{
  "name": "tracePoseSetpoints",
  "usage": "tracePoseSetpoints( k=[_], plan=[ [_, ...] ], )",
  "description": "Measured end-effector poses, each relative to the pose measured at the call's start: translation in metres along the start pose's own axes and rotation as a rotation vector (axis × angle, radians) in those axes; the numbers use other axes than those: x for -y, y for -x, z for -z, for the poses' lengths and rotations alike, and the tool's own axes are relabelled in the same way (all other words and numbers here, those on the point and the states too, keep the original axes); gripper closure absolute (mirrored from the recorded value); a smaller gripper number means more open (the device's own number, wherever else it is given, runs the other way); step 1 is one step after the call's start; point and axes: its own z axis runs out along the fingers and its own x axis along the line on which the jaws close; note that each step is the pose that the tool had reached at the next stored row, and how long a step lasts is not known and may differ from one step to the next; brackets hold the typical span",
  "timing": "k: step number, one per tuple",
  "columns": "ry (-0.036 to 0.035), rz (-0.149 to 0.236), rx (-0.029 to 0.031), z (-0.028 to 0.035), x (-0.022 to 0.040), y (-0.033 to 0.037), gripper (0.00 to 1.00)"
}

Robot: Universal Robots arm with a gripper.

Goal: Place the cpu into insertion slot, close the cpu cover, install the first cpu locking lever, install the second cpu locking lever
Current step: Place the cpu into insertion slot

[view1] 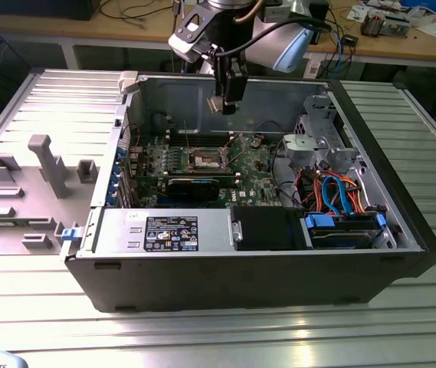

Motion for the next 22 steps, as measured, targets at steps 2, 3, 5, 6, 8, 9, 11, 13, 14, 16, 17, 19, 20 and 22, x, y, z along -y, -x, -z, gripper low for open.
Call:
tracePoseSetpoints(
  k=[2,3,5,6,8,9,11,13,14,16,17,19,20,22],
  plan=[
    [0.0000,-0.001,0.0000,-0.0008,0.0012,-0.0002,0.46],
    [0.0000,-0.001,0.0001,-0.0010,0.0014,-0.0002,0.46],
    [0.0000,-0.002,0.0002,-0.0016,0.0020,-0.0003,0.46],
    [0.0000,-0.002,0.0001,-0.0018,0.0021,-0.0003,0.46],
    [0.0000,-0.002,0.0001,-0.0023,0.0023,-0.0003,0.46],
    [0.0001,-0.002,0.0001,-0.0027,0.0024,-0.0003,0.46],
    [0.0001,-0.002,0.0001,-0.0034,0.0026,-0.0004,0.46],
    [-0.0001,-0.003,0.0001,-0.0043,0.0028,-0.0004,0.46],
    [-0.0001,-0.003,0.0001,-0.0047,0.0029,-0.0003,0.46],
    [-0.0002,-0.003,0.0002,-0.0051,0.0029,-0.0003,0.46],
    [-0.0002,-0.003,0.0002,-0.0052,0.0029,-0.0003,0.46],
    [-0.0001,-0.003,0.0002,-0.0052,0.0029,-0.0003,0.46],
    [-0.0001,-0.003,0.0001,-0.0052,0.0029,-0.0003,0.46],
    [-0.0001,-0.003,0.0000,-0.0053,0.0029,-0.0003,0.46]
  ],
)
